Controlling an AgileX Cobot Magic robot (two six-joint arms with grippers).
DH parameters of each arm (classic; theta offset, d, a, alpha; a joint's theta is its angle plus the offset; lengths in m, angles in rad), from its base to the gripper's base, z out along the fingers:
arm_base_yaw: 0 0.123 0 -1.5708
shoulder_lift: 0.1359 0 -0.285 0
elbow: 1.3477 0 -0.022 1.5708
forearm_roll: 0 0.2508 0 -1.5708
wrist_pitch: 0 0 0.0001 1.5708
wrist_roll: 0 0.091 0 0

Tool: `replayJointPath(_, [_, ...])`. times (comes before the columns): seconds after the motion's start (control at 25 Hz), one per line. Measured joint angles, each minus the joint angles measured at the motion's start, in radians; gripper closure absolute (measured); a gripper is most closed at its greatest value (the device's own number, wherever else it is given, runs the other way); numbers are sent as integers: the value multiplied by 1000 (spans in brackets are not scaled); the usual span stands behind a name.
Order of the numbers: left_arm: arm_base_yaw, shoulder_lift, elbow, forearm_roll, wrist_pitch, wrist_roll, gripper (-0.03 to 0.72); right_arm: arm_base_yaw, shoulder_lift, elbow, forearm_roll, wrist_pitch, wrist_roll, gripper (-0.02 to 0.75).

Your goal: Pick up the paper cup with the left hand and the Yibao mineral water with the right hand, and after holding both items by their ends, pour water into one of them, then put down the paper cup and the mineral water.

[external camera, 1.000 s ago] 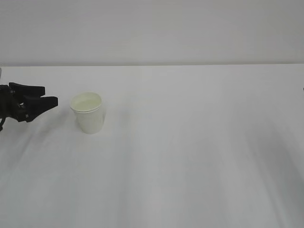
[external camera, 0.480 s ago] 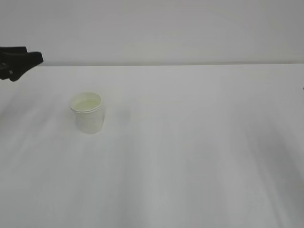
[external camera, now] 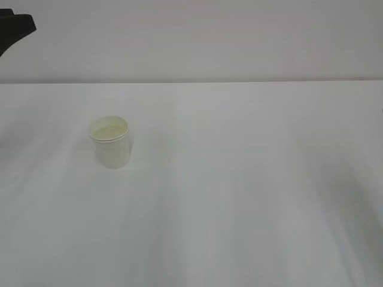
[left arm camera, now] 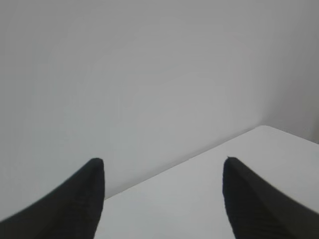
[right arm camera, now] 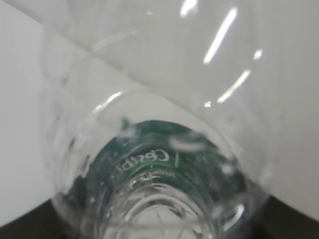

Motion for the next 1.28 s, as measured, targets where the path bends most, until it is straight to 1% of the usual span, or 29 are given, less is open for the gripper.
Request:
replayJointPath(0.12, [0,-17,0,13,0,-11,165,0,0,0,0,-18,2,293])
replayJointPath(0.24, [0,-38,0,41,2,-55,166,0,0,0,0,-23,2,293])
replayJointPath(0.32, [0,-50,0,54,34,-84,167,0,0,0,0,-23,2,293])
replayJointPath(0.48, [0,-67,0,54,89,-105,169,0,0,0,0,-23,2,293])
replayJointPath(0.6, [0,-69,17,43,165,-122,186,0,0,0,0,-23,5,293])
replayJointPath(0.68, [0,-69,47,12,195,-123,199,0,0,0,0,-23,5,293])
replayJointPath(0.76, [0,-69,88,-42,182,-75,203,0,0,0,0,-23,5,293])
replayJointPath(0.84, [0,-69,145,-120,116,14,205,0,0,0,0,-23,5,293])
replayJointPath(0.92, [0,-55,194,-227,41,98,206,0,0,0,0,-23,5,293])
replayJointPath(1.04, [0,13,255,-356,12,155,206,0,0,0,0,-23,5,293])
replayJointPath(1.16, [0,62,309,-398,21,189,207,0,0,0,0,-23,5,293])
replayJointPath(1.28, [0,64,352,-393,21,218,207,0,0,0,0,-24,25,293])
